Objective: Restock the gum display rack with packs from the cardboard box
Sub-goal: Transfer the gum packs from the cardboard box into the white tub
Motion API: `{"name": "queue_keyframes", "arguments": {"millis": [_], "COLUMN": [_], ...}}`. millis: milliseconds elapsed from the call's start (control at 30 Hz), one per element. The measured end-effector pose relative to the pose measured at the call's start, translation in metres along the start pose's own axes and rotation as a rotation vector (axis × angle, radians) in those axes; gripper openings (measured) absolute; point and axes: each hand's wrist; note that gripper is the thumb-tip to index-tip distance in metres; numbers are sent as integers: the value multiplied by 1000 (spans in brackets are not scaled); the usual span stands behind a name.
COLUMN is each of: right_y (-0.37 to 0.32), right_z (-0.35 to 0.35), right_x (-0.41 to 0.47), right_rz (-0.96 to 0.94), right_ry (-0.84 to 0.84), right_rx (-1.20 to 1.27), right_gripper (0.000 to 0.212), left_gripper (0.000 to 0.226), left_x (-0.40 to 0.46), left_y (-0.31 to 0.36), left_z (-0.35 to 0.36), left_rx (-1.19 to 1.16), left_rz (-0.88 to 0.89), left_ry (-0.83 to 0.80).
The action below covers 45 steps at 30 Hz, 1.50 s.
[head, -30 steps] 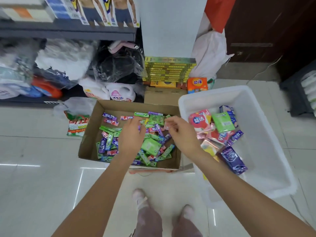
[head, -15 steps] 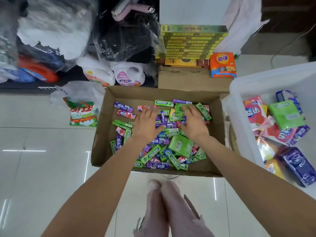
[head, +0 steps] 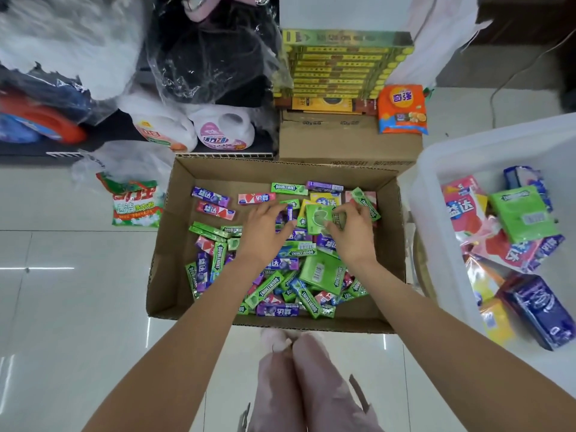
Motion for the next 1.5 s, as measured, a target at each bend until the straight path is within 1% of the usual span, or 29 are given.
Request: {"name": "queue_keyframes", "arguments": {"millis": [100,200,300,367,433,500,633,767,833,867,900,967,1033,1167,1233,1333,1400,1500], "right_y": [-3,-4,-4,-5,-5,-5,-10,-12,-13,-14,-15,-19,-25,-39,-48,-60,-65,-65], "right_z": [1,3,3,2,1,1,2,5,7,7,6,4,2,-6,-17,-44,-64,-97], "right_x": [3,2,1,3,8,15,26,31,29,27,25,18,9,-17,-31,-53,-68,-85], "right_rz": [66,-17,-90,-95,-81,-67,-29,60,71,74,70,71,63,22,-30,-140,-198,-255], "right_ry": [-52,-94,-137,-156,-126,-116,-227,-289,-315,-318,-313,-280,-215,-68,-2,81,118,170], "right_rx": [36,45,36,62,60,-5,-148,-185,-176,-161,-137,-43,58,136,187,158,164,209], "right_gripper": [50,58,55,50,43,42,45,45,38,31,26,23,16,11,11,11,10,11], "left_gripper": [54,57,54,51,47,42,35,35,32,30,28,25,24,24,24,22,21,18], "left_x": [6,9,11,12,11,8,1,-3,-5,-6,-8,-11,-16,-32,-42,-61,-73,-88], "left_y": [8,13,15,14,12,9,-2,-10,-13,-13,-15,-16,-16,-11,-5,14,32,61], "left_z": [2,5,5,3,-2,-8,-18,-22,-23,-24,-25,-28,-31,-40,-47,-59,-67,-67], "left_rx": [13,-38,-128,-171,-254,-327,-476,-474,-481,-483,-487,-505,-496,-494,-503,-578,-617,-613], "left_rz": [9,-9,-71,-89,-111,-143,-233,-276,-273,-271,-266,-250,-234,-201,-185,-137,-80,3], "left_ry": [-60,-104,-56,-44,-30,13,108,186,201,207,212,232,265,316,317,320,345,404]}}
Point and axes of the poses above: each hand's wrist, its own x-axis towards the middle knuckle, its own z-axis out of the palm, y = z × x, and after that the axes turned 2 degrees about -z, right-handed
